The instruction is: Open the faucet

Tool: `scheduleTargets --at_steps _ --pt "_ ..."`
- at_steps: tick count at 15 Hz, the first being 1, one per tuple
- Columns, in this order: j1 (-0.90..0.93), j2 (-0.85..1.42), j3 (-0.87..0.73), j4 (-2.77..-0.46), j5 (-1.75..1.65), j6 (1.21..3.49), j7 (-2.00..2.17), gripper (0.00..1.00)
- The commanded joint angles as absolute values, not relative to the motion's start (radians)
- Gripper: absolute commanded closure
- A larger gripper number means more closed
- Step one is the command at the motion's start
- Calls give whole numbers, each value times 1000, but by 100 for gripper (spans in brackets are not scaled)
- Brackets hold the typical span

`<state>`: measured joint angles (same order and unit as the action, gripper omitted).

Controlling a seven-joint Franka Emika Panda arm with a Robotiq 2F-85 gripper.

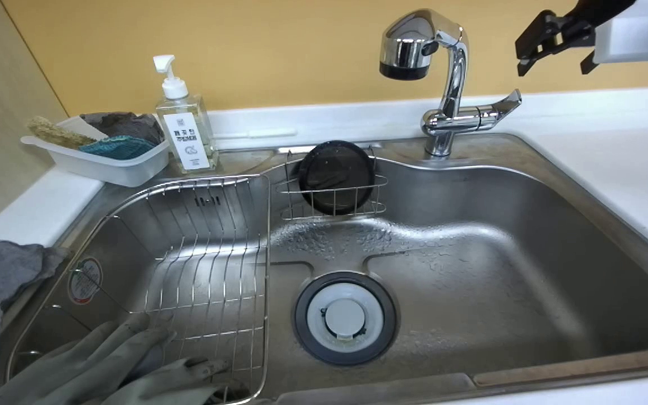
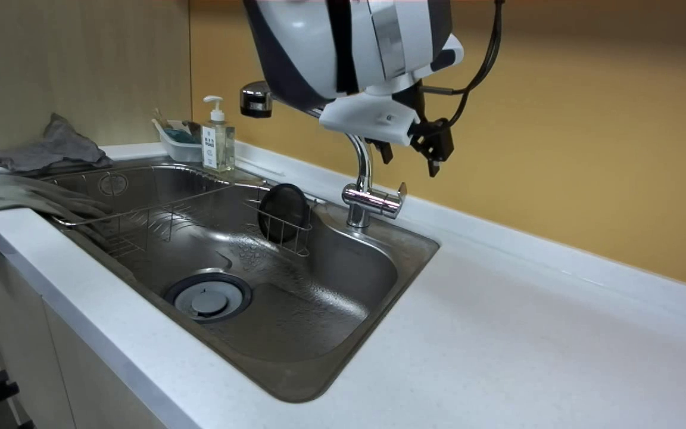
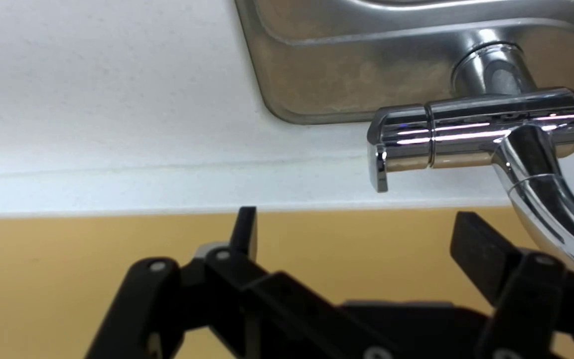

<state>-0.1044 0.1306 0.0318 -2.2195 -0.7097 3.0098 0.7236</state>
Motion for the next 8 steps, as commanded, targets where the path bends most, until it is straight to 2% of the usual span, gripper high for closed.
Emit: scheduleTargets --at_steps 1,8 --pt "-65 202 5 -2144 -785 2991 829 0" --pt "-11 288 -51 -2085 -817 2994 879 0"
